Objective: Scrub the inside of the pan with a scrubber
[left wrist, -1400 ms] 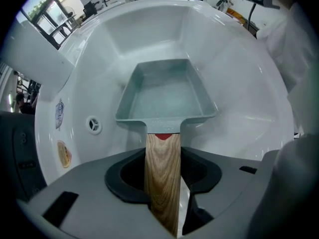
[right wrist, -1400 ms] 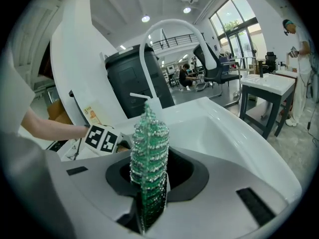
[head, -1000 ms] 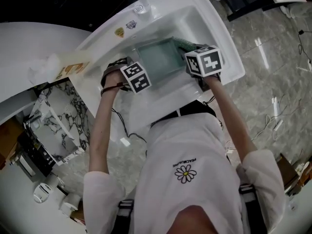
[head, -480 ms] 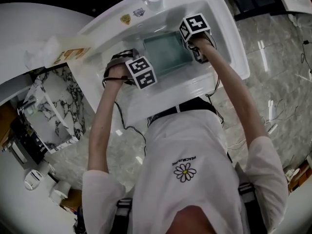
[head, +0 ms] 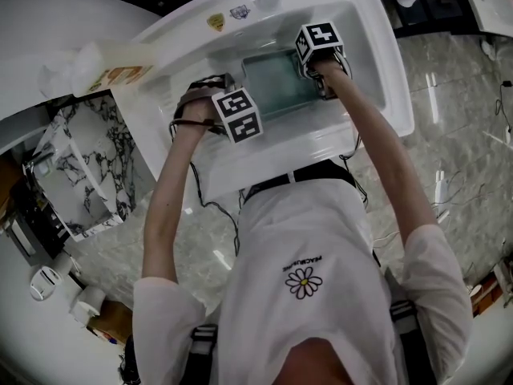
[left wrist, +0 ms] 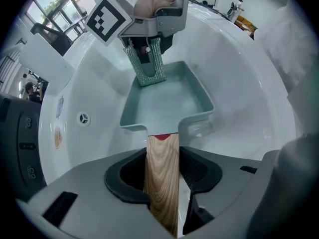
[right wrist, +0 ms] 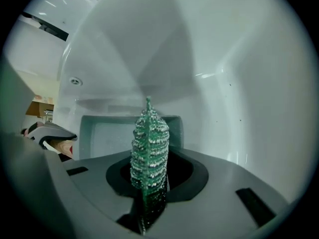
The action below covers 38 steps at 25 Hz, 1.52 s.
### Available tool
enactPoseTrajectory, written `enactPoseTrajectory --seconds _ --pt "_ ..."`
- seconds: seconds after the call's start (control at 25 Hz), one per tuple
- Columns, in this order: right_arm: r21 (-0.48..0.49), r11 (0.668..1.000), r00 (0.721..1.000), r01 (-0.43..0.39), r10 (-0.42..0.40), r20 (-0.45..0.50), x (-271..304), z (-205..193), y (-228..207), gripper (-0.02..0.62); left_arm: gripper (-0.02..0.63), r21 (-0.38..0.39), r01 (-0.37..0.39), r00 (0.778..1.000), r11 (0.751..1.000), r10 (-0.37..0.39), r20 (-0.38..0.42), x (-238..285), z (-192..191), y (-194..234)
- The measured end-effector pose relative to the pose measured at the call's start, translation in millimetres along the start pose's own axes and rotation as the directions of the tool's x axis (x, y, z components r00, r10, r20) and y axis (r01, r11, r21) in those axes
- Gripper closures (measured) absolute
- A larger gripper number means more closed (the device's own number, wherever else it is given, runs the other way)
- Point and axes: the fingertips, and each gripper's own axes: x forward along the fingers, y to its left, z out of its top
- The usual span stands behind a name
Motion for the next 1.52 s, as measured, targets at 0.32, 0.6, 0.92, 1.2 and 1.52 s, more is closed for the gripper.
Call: enactPoseTrajectory --seconds 0.32,0.6,0.92,1.2,1.52 --pt "0.027 0.998 0.998 -0.057 0.057 0.001 1 0 15 0.532 0.415 -0.003 0.001 1.0 1.0 -0.001 0.005 0 0 0" --pt "0.035 0.985 0.985 -0.171 0.17 0.024 -1 3 56 0.532 0.415 -0.008 0.005 1.0 1.0 -0.005 0.007 0 0 0" --pt "0.029 0.948 0.948 -0.316 0.316 0.032 -2 6 111 0.532 0.414 -0.018 0.012 1.0 1.0 -0.012 0.014 0 0 1" --pt "0.045 0.915 0.916 -0.401 0.4 0.029 -2 7 134 0.532 0.414 -0.026 0.013 1.0 1.0 -0.012 0.022 -1 0 1" --pt "0.035 0.909 0.91 -0.414 0.414 0.027 -1 7 143 0.532 0.414 -0.035 0.016 0.999 0.999 -0.015 0.029 -1 0 1"
